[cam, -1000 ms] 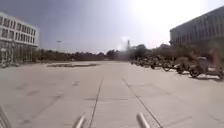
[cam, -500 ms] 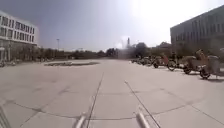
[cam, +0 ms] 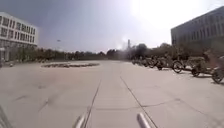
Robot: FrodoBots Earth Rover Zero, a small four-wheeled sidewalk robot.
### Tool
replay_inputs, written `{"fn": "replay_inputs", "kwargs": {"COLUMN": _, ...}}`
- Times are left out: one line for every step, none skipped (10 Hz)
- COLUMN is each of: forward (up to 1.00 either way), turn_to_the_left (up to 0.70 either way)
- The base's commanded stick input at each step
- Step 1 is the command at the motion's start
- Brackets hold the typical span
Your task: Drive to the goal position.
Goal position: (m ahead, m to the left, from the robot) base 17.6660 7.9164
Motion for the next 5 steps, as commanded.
{"fn": "replay_inputs", "kwargs": {"forward": 1.00, "turn_to_the_left": 0.00}}
{"fn": "replay_inputs", "kwargs": {"forward": 1.00, "turn_to_the_left": 0.00}}
{"fn": "replay_inputs", "kwargs": {"forward": 1.00, "turn_to_the_left": 0.00}}
{"fn": "replay_inputs", "kwargs": {"forward": 1.00, "turn_to_the_left": 0.00}}
{"fn": "replay_inputs", "kwargs": {"forward": 1.00, "turn_to_the_left": 0.00}}
